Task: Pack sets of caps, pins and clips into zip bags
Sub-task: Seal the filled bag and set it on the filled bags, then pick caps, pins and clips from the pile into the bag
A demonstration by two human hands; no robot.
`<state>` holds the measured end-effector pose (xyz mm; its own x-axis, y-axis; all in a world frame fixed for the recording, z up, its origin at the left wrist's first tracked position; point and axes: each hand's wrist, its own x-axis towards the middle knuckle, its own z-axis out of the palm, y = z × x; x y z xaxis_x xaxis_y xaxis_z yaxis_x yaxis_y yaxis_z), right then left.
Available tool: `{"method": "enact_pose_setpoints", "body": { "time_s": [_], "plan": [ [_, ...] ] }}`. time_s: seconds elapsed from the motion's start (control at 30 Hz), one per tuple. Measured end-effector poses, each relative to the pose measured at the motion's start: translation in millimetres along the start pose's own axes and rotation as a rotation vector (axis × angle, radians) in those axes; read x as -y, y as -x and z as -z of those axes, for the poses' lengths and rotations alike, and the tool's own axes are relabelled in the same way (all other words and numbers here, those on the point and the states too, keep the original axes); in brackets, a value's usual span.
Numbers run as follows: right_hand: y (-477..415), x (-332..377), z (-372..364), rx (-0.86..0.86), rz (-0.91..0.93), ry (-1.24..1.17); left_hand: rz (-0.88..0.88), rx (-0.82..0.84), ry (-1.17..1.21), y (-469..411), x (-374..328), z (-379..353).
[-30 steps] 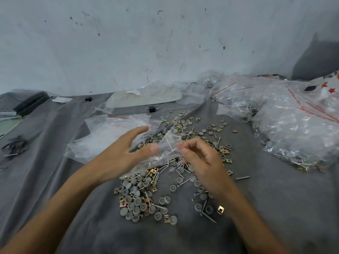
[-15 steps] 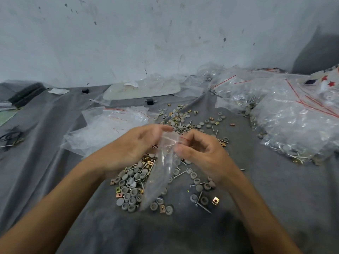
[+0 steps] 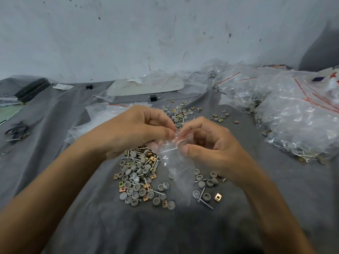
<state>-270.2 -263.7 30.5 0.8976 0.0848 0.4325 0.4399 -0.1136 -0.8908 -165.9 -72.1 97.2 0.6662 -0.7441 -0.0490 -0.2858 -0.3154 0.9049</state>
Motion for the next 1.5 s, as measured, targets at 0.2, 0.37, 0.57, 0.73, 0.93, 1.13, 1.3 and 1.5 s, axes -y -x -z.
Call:
{"method": "enact_pose_setpoints", "body": {
  "time_s": [0.2,0.37,0.57,0.73,0.93,1.13,1.3,1.5],
  "plan": [
    [10,34,16,-0.055,0.108,0.303,-0.186,-0.112,-0.111,7,-19,-8],
    [16,43,20,-0.049,0.108,0.63,-0.252,-0.063,-0.273,3,-9,-20],
    [19,45,29,-0.046,0.033,0.697,-0.272,0.027,-0.288,-4,-4,-21],
    [21,41,35,-0.022,-0.028,0.568,-0.238,0.015,-0.219,-10,7,-42],
    [34,43,67,-0.21,-0.033,0.678,-0.181,-0.218,-0.316,-15,37,-41],
    [36,40,76,-0.335,-0.067,0.849,-0.07,0.111,-0.754,-15,71,-77],
    [29,22,73,-0.256,-0.199,0.919,-0.13,0.14,-0.808,-26,84,-109],
    [13,-13,53,-0.322,-0.091,0.808,-0.199,0.135,-0.957,-34,91,-109]
  ]
}}
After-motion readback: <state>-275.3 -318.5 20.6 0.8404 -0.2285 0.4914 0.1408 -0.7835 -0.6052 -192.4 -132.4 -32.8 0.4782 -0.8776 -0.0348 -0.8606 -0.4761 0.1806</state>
